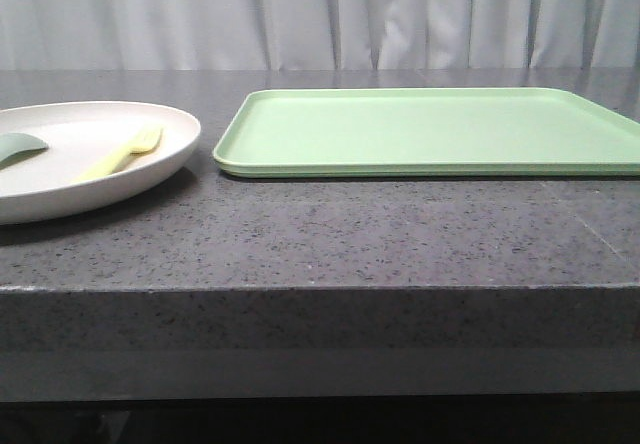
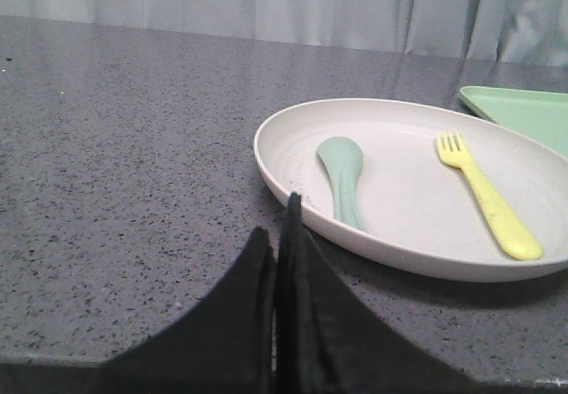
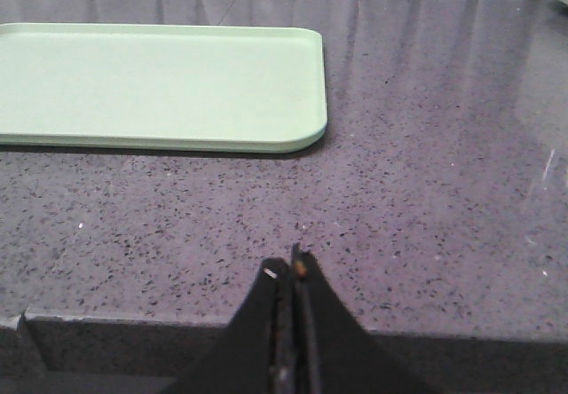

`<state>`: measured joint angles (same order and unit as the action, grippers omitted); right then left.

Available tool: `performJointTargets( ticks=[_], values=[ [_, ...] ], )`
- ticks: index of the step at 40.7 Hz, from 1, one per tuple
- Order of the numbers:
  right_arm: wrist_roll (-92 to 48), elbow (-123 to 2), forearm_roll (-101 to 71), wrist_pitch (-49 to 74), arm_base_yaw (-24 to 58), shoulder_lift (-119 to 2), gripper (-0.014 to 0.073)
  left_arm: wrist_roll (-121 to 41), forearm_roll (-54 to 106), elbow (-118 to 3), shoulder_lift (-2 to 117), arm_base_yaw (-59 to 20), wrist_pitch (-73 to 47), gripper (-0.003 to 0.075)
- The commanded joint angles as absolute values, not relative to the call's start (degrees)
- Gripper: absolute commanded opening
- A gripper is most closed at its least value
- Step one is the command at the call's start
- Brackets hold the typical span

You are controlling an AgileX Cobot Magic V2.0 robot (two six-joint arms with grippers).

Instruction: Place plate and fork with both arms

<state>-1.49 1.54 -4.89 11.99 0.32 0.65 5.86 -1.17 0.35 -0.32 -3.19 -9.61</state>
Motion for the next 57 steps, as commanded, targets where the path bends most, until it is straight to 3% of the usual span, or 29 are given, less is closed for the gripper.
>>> performJointTargets(
  ticks=[1, 42, 57],
  values=[
    [-1.86, 1.33, -4.68, 7.55, -0.02, 1.69, -0.0069, 5.86, -0.71, 0.53, -1.49, -3.01, -4.91, -0.0018],
    [-1.86, 1.33, -4.68, 2.30, -0.02, 1.69, -0.0069, 5.86, -0.71, 0.53, -1.49, -3.01, -4.75, -0.0018],
    [-1.81, -7.41, -5.48, 5.04, 0.10, 1.42, -0.0069, 5.86, -0.35, -1.15, -1.15, -3.01, 13.27, -0.0017]
  ],
)
